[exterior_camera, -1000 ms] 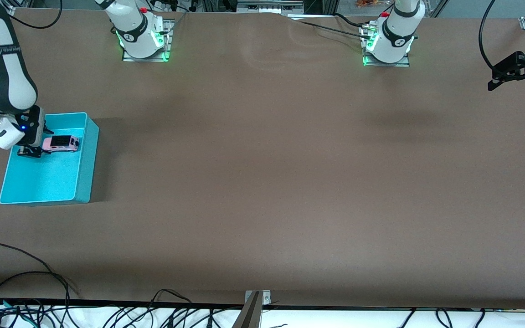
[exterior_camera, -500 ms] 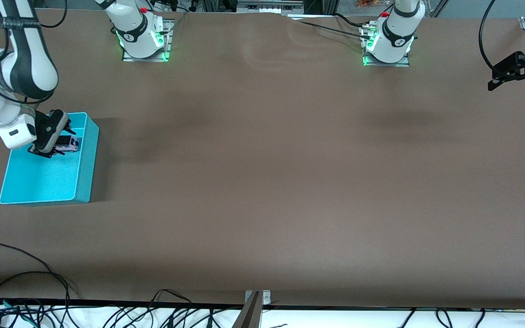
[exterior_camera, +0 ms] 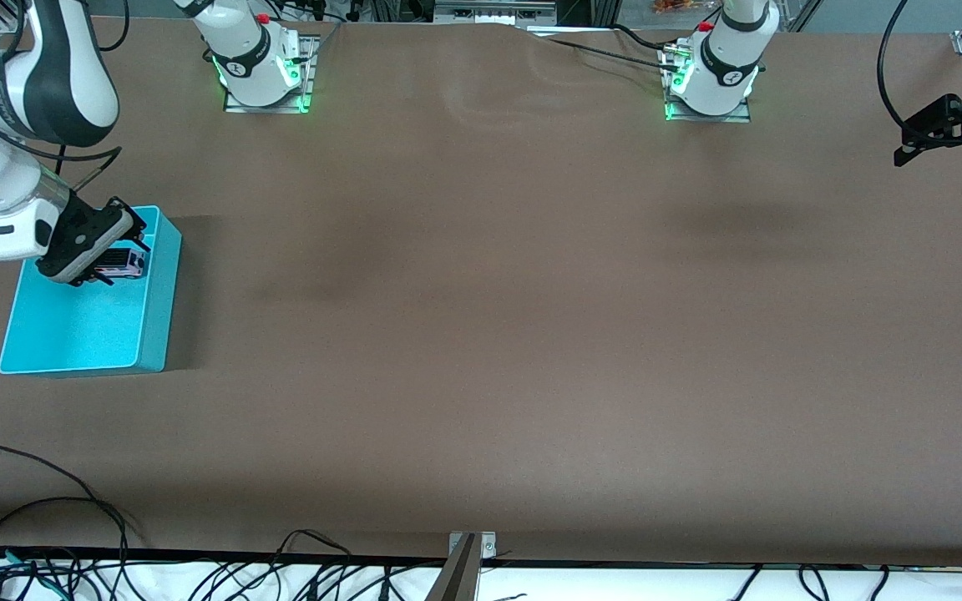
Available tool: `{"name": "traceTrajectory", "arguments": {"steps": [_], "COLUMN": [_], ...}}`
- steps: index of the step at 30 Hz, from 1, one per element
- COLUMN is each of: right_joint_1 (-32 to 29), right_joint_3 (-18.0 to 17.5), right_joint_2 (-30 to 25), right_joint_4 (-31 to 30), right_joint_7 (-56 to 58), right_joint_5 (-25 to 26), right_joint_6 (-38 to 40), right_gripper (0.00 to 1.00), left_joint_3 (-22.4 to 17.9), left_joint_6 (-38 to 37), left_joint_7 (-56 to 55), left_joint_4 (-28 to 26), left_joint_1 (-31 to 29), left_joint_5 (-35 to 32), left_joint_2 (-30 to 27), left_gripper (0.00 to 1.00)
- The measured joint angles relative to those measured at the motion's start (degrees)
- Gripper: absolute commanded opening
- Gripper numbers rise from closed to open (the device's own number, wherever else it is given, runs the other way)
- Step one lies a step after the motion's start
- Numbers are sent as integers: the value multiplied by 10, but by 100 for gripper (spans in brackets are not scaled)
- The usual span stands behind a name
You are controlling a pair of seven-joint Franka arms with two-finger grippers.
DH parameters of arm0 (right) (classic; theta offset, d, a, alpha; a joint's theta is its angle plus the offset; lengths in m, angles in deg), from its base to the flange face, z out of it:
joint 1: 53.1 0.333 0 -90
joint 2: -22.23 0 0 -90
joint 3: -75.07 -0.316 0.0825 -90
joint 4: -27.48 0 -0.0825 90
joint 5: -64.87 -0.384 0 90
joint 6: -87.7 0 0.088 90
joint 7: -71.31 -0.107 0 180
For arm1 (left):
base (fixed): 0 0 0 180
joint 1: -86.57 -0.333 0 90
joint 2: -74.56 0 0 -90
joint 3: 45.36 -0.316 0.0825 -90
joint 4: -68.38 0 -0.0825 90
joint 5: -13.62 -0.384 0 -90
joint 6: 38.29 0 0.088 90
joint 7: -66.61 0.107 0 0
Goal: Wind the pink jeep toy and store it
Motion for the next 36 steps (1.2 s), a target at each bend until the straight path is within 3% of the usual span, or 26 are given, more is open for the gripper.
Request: {"name": "traceTrajectory", "arguments": {"steps": [6, 13, 20, 23, 36], "right_joint_1": [7, 16, 55, 61, 69], "right_joint_3": [0, 5, 28, 31, 33], "right_joint_2": [-1, -1, 1, 2, 21], "right_joint_4": [67, 118, 192, 216, 298], "right_joint_7": [-100, -197, -339, -379, -489], "right_joint_5": [0, 9, 30, 37, 43], "right_joint_6": [83, 122, 215, 234, 316], "right_gripper": [78, 79, 90, 100, 100], "left_joint_3": [0, 0, 0, 0, 0], "left_joint_6": [0, 0, 0, 0, 0], "left_joint_7": [0, 0, 0, 0, 0], "left_joint_4": [0, 0, 0, 0, 0], "left_joint_1": [0, 0, 0, 0, 0], "left_joint_5": [0, 0, 0, 0, 0], "left_joint_2": [0, 0, 0, 0, 0], "left_gripper": [100, 100, 100, 100, 100]}}
